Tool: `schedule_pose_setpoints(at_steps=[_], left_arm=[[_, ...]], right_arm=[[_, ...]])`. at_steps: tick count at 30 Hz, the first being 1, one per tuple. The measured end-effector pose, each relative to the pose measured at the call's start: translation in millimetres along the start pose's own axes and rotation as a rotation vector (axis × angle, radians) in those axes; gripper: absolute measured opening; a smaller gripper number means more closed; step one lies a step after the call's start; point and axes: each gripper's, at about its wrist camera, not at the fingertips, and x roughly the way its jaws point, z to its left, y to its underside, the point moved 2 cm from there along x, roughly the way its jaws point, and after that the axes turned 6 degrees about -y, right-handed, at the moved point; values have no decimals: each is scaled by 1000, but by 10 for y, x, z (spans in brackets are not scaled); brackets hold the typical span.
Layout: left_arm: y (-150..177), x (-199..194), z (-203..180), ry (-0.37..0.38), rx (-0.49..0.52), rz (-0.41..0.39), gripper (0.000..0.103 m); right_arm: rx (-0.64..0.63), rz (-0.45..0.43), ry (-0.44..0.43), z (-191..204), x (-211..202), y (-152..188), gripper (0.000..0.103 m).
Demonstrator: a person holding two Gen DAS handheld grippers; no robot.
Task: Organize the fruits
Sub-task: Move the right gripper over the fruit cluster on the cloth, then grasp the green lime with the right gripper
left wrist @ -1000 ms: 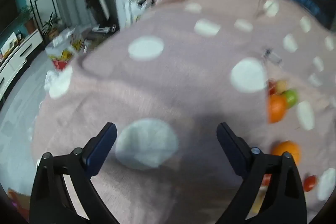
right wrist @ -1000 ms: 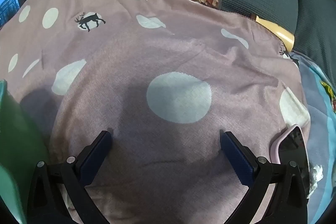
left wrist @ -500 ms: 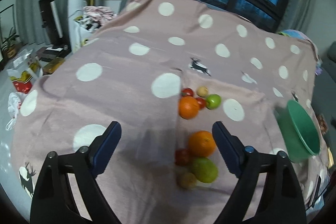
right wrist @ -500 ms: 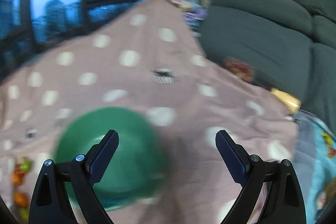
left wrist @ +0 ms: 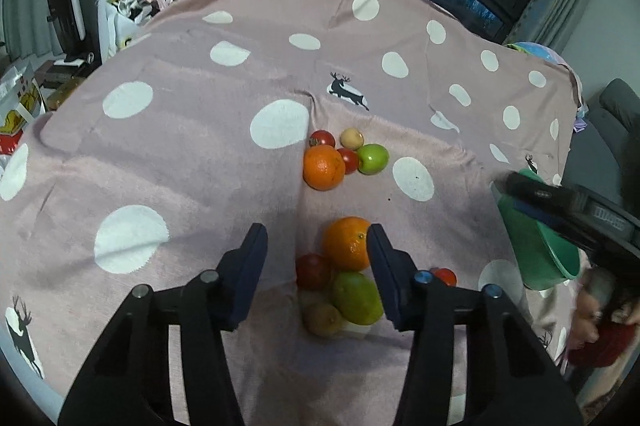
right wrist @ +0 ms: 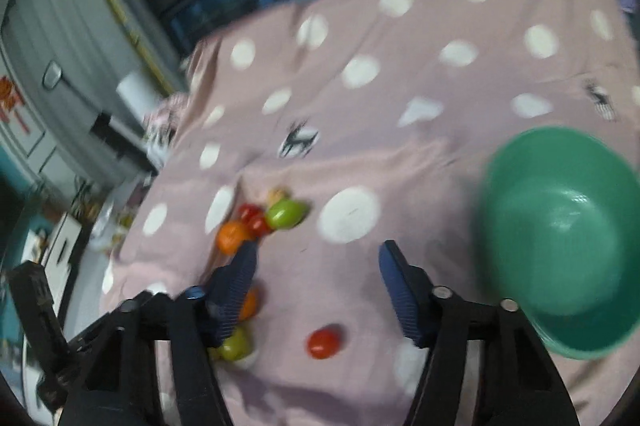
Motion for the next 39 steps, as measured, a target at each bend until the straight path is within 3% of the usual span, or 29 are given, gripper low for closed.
schedule_pose_setpoints(at_steps=[6, 9, 10, 12, 16, 21, 27, 34, 39], left_arm=[[-4, 87, 63, 9, -22, 36, 49], [-8, 124, 83, 5, -27, 50, 49], [-14, 126, 82, 5, -27, 53, 49], [-11, 127, 77, 8, -25, 55, 49], [-12, 129, 57, 10, -18, 56, 49], [-27, 136, 17, 18, -4, 57, 49], [-32, 143, -37, 21, 14, 59, 49], [-7, 135, -140, 11, 42, 50, 49], [9, 135, -194, 0, 61, 48, 49]], right_arm=[[46, 154, -38, 205, 733, -119, 61], [48, 209, -7, 259, 1106, -177, 56], [52, 221, -5, 256, 1207, -182, 49], [77, 242, -4, 253, 1341, -216, 44], [116, 230, 23, 197, 1428, -246, 43], [152, 259, -7, 110, 1576, -239, 40], [131, 223, -55, 81, 1358, -136, 40], [78, 182, -157, 123, 637, 181, 40], [-3, 200, -137, 169, 346, 526, 40]])
